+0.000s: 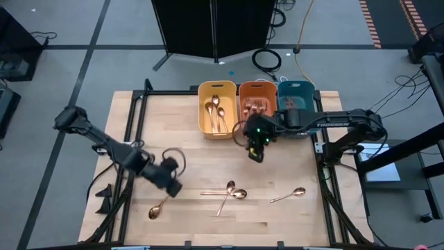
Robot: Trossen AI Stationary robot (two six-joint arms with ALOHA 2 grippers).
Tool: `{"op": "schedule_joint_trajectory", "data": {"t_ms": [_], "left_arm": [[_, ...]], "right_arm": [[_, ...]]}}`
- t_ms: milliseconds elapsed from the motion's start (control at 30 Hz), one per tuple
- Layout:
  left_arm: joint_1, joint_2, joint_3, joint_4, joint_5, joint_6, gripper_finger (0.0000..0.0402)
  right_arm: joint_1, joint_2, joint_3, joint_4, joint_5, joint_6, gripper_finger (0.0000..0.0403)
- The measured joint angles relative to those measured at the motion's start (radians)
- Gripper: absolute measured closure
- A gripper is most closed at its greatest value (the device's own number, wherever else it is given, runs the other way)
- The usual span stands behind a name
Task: Sort silverware
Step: Put the copper spoon into the yellow bin
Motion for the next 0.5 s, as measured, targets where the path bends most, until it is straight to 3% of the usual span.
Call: {"op": "schedule_joint_trajectory", "data": {"t_ms": [133, 267, 500], "left_arm": [[-0.108, 0.083, 0.055, -0.122, 0.011, -0.127, 0.0247], [-0.145, 0.183, 0.115, -0.265, 0.071, -0.198, 0.0247], [-0.138, 0.363, 0.118, -0.245, 0.193, -0.159, 0.0247]], "right_arm": [[0.072, 0.000, 0.000, -0.032, 0.004, 0.006, 0.0255], [0.145, -0.001, 0.000, -0.030, 0.004, 0.033, 0.0255], [0.235, -0.001, 0.000, 0.020, 0.060, 0.069, 0.0255]]}}
